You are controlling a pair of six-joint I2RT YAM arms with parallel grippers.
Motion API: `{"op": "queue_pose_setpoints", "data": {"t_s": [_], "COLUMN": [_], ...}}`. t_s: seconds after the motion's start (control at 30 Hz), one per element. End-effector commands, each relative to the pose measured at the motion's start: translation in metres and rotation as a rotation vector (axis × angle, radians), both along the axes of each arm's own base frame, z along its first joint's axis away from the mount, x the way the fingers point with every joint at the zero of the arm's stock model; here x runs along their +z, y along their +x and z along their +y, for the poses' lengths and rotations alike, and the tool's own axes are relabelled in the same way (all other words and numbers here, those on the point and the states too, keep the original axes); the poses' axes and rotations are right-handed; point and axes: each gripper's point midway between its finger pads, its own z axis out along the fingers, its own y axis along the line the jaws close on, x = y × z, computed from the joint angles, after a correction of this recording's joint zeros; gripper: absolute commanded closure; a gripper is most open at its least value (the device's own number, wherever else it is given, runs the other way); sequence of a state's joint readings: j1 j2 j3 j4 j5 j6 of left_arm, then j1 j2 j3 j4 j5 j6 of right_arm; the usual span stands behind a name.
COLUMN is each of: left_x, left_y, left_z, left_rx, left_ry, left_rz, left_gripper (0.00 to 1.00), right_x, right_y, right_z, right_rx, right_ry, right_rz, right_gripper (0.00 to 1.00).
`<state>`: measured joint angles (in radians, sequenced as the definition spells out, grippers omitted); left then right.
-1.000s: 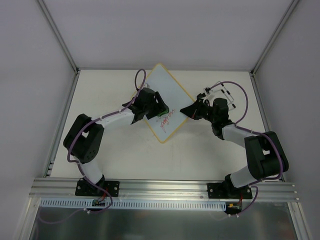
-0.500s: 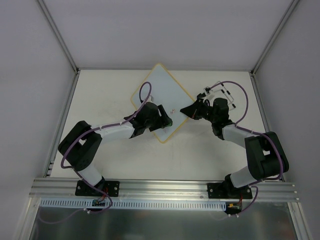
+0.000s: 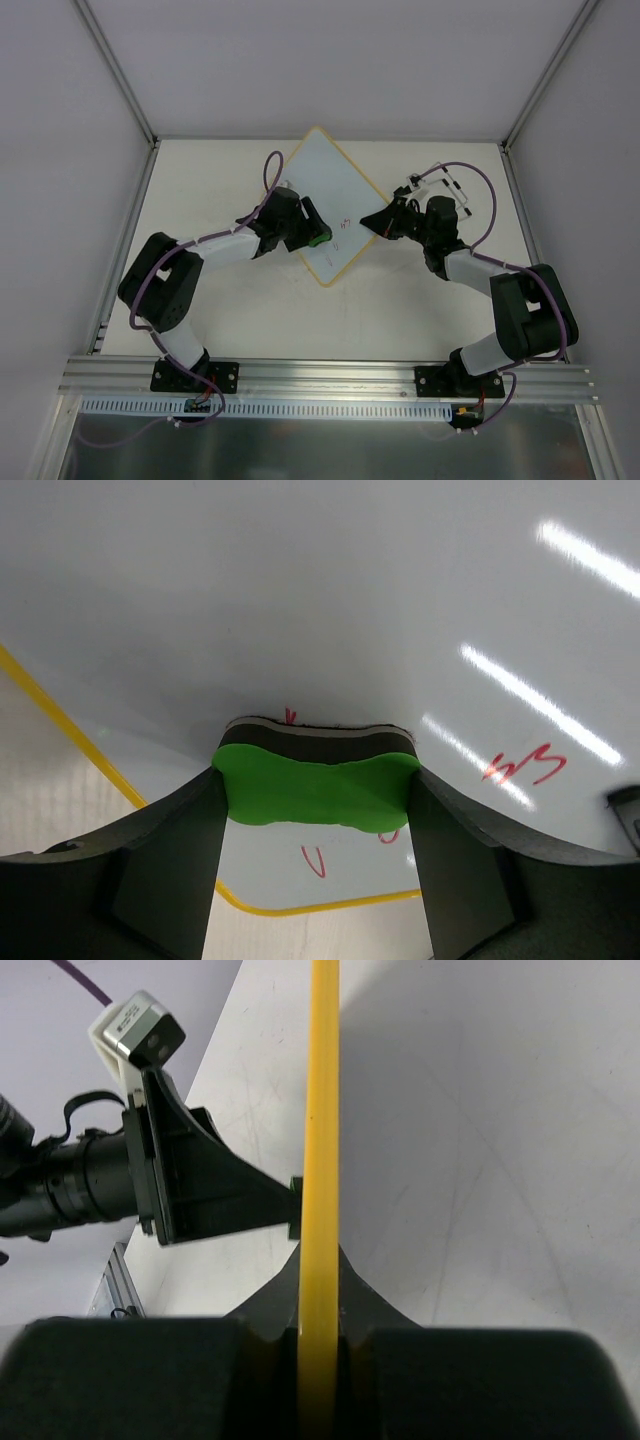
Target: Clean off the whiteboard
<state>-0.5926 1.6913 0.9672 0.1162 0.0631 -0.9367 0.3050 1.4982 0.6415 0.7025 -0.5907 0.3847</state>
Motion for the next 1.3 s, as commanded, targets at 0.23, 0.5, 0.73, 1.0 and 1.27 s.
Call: {"op": "queue_pose_setpoints", "data": {"t_s": [0.23,0.5,0.73,1.0,1.27], "left_x": [0.011,-0.011,-0.050,-0.074,-0.097], "left_y": [0.062,0.038,-0.046,-0.116,-0.156], "left_z": [0.009,-0.005,-0.039,-0.070,-0.045], "left_rx": [0.053,-0.035,-0.199,-0.334,-0.306], "left_ry": [-0.012,0.021,0.068,0.071,0.126], "left_rz": [-0.096,-0.051,0.054,0.113,0.183], "left_gripper": [1.00,1.00,1.00,1.00,1.00], "right_x": [-0.003,-0.004,-0.004,-0.005,-0.007], "right_y": [-0.066,-0.067,-0.066,-0.064,-0.064], "right_z": [0.036,0.035,0.036,0.036,0.036], "right_rx": [0.356,0.355,0.355,0.355,0.351], "right_ry": [-0.027,-0.029,-0.028,-0.029,-0.033], "right_rz": [-0.105,-0.104,-0.102,-0.098,-0.095], "right_gripper": [1.00,1.00,1.00,0.99,1.00]}}
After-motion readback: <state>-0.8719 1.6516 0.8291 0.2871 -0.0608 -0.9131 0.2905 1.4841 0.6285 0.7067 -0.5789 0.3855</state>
